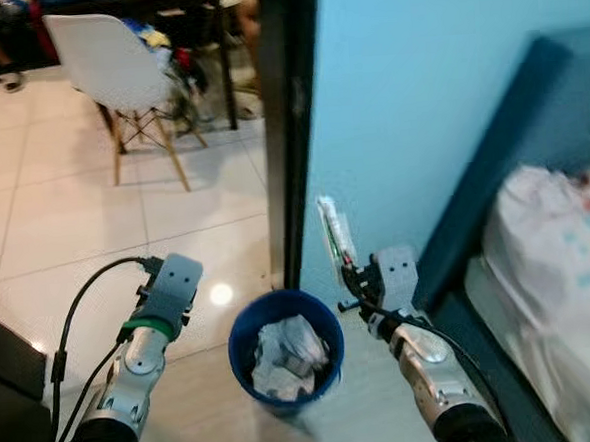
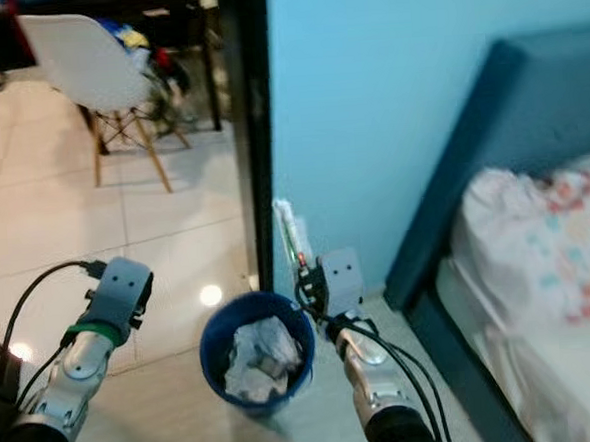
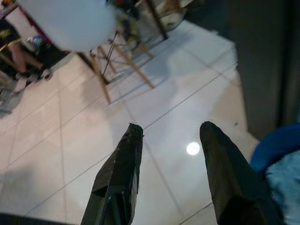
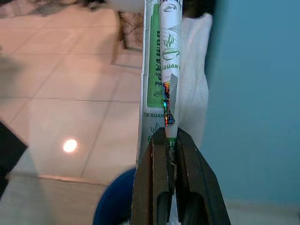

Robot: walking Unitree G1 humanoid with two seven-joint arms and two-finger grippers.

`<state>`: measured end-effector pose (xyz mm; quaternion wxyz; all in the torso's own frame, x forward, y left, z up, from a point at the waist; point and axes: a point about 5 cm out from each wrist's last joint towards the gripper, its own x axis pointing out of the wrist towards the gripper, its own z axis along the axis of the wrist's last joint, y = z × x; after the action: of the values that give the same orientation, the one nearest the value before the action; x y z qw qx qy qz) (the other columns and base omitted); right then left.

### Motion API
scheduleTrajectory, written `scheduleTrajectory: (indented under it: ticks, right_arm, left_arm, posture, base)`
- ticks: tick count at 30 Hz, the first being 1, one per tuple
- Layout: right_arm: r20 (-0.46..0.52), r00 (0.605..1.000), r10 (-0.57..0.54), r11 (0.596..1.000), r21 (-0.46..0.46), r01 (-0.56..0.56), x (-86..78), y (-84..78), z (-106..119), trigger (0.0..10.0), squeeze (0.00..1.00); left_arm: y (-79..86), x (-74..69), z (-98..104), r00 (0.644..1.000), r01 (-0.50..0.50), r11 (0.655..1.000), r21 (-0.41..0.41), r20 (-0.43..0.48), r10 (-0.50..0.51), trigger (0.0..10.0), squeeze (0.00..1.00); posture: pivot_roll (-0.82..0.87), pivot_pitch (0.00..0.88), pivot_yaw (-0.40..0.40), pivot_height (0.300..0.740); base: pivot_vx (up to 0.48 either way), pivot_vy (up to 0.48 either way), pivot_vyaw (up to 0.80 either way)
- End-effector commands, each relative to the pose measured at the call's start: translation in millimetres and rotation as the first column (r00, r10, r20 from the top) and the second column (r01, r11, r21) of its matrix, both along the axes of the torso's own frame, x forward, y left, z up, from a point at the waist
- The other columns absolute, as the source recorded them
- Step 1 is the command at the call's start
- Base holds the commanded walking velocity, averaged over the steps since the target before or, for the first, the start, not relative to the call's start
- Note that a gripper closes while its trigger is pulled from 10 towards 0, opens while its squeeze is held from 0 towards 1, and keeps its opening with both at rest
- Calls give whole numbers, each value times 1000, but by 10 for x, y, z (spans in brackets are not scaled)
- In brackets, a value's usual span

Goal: Clean up the room

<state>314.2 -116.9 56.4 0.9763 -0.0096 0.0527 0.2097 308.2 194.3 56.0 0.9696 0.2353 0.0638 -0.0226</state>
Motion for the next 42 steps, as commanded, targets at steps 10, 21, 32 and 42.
scheduleTrajectory:
  ticks: [10, 21, 32, 42]
  right_arm:
    - [-249, 969, 9, 979, -197, -59, -221, -90, -474, 10000, 0]
    - [-309, 948, -70, 980, -200, 8, -228, -77, -559, 10000, 0]
    - [-343, 939, -30, 954, -290, -76, -258, -54, -630, 10000, 0]
    - [-300, 952, -59, 943, -329, -46, -268, -75, -638, 10000, 1000]
  left_arm:
    - [-115, -119, -166, 970, 194, 981, -26, -143, -196, 10000, 0]
    - [-77, -231, -138, 913, 388, 910, 149, -201, -356, 10000, 0]
    - [-187, -654, 193, 740, 620, 779, -97, -257, -621, 10000, 0]
    - [-355, -835, 439, 680, 659, 716, -232, -223, -699, 10000, 0]
  posture:
    - [9, 21, 79, 735]
    - [27, 89, 104, 735]
    - [92, 237, 118, 735]
    - [116, 291, 138, 735]
  base:
    - [0, 0, 0]
    - [0, 0, 0]
    - [0, 0, 0]
    - [0, 0, 0]
